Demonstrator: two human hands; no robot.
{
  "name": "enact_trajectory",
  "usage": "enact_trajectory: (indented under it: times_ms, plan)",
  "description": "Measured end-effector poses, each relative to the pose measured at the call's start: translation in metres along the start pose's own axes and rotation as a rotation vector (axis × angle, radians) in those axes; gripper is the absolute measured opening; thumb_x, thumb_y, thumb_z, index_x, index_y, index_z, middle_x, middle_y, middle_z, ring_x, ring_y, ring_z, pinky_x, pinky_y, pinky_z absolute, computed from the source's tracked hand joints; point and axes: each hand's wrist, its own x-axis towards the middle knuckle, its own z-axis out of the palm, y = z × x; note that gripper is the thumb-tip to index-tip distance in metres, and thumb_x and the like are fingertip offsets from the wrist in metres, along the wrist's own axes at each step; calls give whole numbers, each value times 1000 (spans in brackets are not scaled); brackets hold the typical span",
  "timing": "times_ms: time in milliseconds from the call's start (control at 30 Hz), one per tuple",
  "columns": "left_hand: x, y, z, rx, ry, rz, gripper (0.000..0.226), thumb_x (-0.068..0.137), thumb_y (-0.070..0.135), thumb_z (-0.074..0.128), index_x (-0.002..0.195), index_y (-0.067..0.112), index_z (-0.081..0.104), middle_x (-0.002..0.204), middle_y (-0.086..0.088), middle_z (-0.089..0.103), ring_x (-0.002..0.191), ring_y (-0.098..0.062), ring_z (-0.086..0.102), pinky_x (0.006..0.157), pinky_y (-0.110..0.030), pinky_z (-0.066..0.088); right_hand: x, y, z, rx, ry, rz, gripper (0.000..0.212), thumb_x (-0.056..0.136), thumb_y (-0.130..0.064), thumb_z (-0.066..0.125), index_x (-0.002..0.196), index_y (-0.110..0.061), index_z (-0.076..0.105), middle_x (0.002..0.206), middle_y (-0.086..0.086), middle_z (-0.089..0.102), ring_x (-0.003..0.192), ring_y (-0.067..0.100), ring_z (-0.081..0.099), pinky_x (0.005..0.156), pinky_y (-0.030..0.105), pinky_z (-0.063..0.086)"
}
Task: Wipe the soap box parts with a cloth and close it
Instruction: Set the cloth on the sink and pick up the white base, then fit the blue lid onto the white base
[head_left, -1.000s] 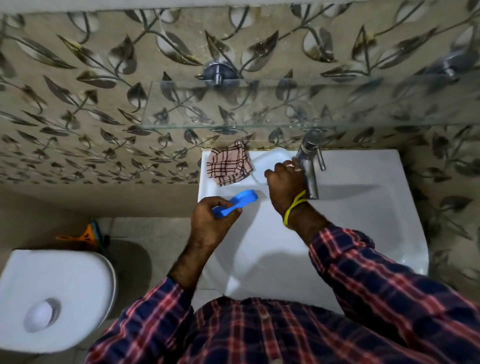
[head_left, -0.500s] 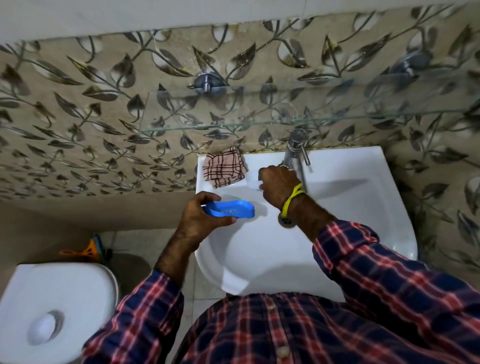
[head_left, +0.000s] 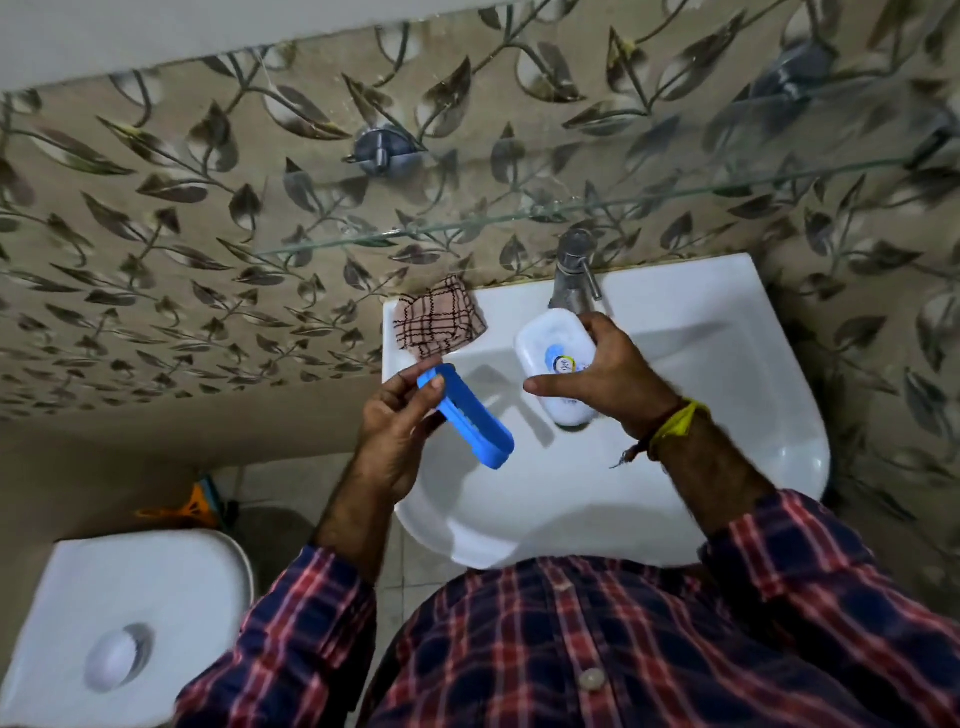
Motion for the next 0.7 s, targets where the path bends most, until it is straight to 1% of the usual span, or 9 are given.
enact_trajectory:
  times_ms: [67,133,233,333,433,533,600,667,700]
  plan:
    - [-3,-8,15,5,-10,-27,33,80,22,83,111,19,74,98,0,75,88,-13,69,74,-30,58,-4,4,2,1,7,68,82,61,-17,95,126,-15,47,113,-4,60,99,12,64,83,24,54]
    - [-6,-14,29,17,-36,-67,28,85,27,74,113,23,76,100,0,74,89,-14,68,70,-31,58,-9,8,2,97,-29,140,68,67,-17,92,120,-17,50,107,-7,61,88,5,64,68,15,52]
    - [-11,-22,40,-56,-40,-160,38,92,38,70,126,23,71,116,-8,68,101,-27,61,88,-54,58,-20,12,-9,549,-183,270,11,79,-28,75,89,-23,76,78,-8,71,67,8,67,54,22,51]
    - [-16,-30,49,-164,9,-297,43,98,52,54,129,24,65,111,-11,62,93,-29,61,97,-57,50,-34,18,-19,722,-248,371,19,80,-47,68,84,-31,76,68,-9,62,55,8,57,48,21,40]
    - [-22,-32,57,-287,76,-461,47,100,61,46,122,23,62,94,-11,61,79,-31,60,82,-46,52,-41,26,-17,635,-226,458,25,74,-37,73,89,-22,60,72,-2,53,52,11,49,45,22,34]
    - [-27,-30,65,-305,105,-516,45,99,64,44,114,25,62,88,-10,60,77,-31,58,79,-43,50,-44,27,-12,699,-250,542,32,85,-36,63,103,-15,49,78,2,45,56,14,41,43,22,34]
    - [-29,-27,70,-211,105,-458,45,101,62,42,123,28,62,84,-11,61,76,-30,59,76,-41,51,-48,27,-9,628,-196,531,33,90,-36,61,111,-10,57,87,7,55,69,19,52,59,30,47]
    - [-30,-23,74,-57,67,-358,47,102,62,42,131,31,61,88,-11,61,78,-27,60,76,-39,51,-52,30,-7,519,-134,438,43,86,-36,68,114,-3,64,97,11,61,85,24,59,76,40,48]
    - [-31,-20,77,27,33,-306,48,100,64,44,133,33,61,96,-12,60,83,-26,60,79,-39,52,-55,29,-7,475,-127,376,46,83,-35,71,112,0,64,97,11,63,88,24,60,77,39,48]
